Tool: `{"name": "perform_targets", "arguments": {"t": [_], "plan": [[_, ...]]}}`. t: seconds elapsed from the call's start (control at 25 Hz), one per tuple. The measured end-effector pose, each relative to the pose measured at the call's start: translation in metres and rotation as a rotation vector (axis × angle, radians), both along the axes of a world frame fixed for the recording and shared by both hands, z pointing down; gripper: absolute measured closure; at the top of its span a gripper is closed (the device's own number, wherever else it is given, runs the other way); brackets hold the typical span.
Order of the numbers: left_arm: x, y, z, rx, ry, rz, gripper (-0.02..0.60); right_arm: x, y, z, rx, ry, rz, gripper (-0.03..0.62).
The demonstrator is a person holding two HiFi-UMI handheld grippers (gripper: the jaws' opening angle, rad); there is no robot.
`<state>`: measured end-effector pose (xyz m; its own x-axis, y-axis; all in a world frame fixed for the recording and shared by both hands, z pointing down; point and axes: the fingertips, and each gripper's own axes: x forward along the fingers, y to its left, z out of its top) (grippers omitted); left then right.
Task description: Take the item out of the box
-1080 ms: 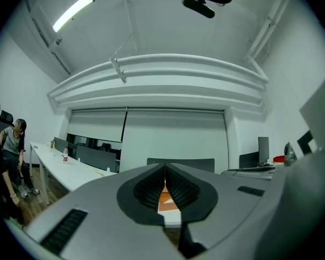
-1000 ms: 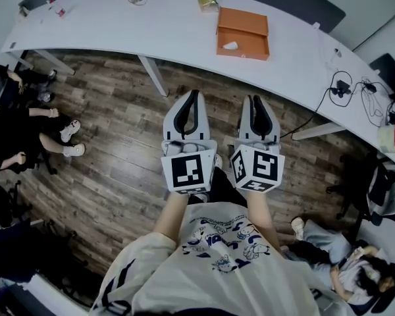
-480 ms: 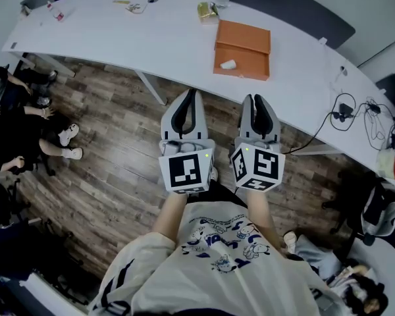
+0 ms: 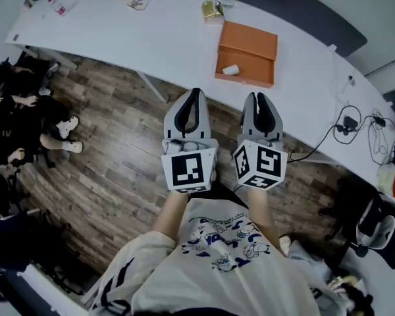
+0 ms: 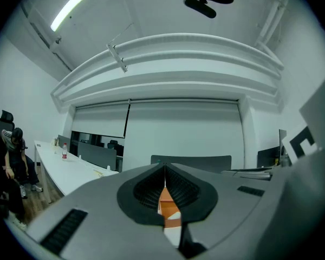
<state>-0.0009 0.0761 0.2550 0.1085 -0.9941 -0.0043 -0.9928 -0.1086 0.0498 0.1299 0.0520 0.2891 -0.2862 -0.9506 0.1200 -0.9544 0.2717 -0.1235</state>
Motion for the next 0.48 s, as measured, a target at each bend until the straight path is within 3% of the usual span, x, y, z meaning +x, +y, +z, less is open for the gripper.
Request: {"name": "perform_targets", "arguments": {"t": [0.48], "plan": [[-0.017, -0.038, 0.018, -0.046, 0.0, -0.022, 0.563, -0.012, -0.036, 0.011, -0.029, 0.013, -0.012, 0.534]]}}
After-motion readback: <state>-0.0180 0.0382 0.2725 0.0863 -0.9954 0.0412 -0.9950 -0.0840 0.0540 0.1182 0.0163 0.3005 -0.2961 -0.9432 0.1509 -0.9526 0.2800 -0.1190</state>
